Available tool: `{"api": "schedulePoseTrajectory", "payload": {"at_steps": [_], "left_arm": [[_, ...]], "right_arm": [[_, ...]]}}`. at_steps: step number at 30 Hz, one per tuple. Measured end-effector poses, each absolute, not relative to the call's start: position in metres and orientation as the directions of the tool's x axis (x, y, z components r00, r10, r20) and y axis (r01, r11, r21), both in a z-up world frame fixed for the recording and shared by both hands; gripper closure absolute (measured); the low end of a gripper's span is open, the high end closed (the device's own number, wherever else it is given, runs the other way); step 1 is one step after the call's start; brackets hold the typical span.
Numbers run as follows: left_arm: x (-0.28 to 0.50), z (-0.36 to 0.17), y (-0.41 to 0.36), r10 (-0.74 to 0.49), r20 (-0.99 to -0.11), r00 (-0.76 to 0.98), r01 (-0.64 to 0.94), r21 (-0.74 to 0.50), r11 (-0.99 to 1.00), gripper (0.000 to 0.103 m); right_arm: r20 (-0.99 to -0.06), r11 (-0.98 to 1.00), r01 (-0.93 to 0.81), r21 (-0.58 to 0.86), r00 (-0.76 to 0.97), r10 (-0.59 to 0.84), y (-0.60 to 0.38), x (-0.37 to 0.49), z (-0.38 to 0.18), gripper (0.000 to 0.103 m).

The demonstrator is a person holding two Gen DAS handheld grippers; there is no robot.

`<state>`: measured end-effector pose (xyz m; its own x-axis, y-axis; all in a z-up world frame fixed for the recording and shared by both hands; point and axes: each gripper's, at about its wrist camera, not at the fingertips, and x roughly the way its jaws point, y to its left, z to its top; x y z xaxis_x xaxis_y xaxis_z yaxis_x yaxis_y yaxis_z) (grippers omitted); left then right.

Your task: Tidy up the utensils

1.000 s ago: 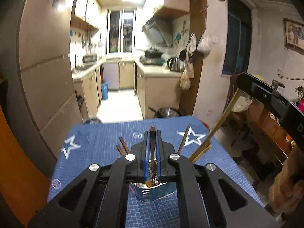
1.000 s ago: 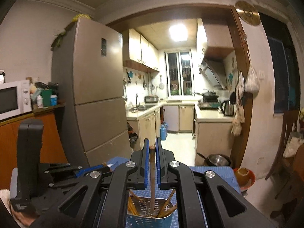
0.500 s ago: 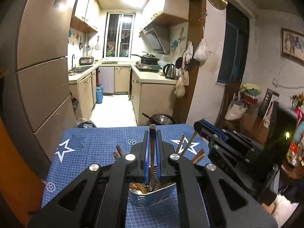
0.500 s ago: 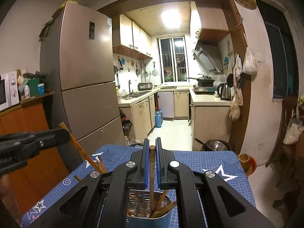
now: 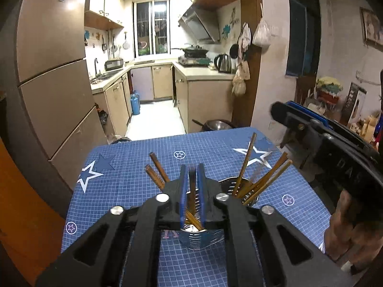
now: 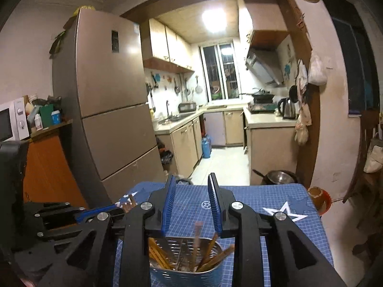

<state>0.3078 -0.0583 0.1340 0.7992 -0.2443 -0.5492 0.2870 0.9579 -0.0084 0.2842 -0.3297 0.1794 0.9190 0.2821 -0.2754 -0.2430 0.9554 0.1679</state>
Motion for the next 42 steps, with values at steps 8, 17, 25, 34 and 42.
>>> {"api": "schedulePoseTrajectory", "payload": {"at_steps": [8, 17, 25, 34, 42], "left_arm": [[0.264, 0.161, -0.025, -0.220, -0.403, 0.888, 0.220, -0.048, 0.974, 0.074], [0.149, 0.149, -0.001, -0.127, -0.251, 0.960, 0.139, 0.031, 0.990, 0.018], [0.062, 0.116, -0.019, -0.040, -0.247, 0.968, 0.038, -0.009, 0.999, 0.006], [0.017, 0.092, -0.038, -0.024, -0.278, 0.960, 0.036, 0.039, 0.999, 0.006], [0.011, 0.080, -0.042, 0.000, -0.291, 0.957, 0.022, 0.074, 0.997, 0.006]], "right_arm": [[-0.237, 0.963, -0.229, 0.141, 0.937, 0.258, -0.346, 0.241, 0.184, 0.074], [-0.163, 0.960, -0.256, 0.116, 0.948, 0.273, -0.370, 0.114, 0.171, 0.032], [-0.108, 0.993, -0.095, 0.065, 0.989, 0.101, -0.367, -0.010, 0.124, 0.004], [-0.164, 0.999, -0.001, 0.049, 0.986, 0.009, -0.355, -0.066, 0.106, 0.004], [-0.199, 0.996, -0.004, 0.092, 0.980, 0.023, -0.359, -0.066, 0.100, 0.004]]}}
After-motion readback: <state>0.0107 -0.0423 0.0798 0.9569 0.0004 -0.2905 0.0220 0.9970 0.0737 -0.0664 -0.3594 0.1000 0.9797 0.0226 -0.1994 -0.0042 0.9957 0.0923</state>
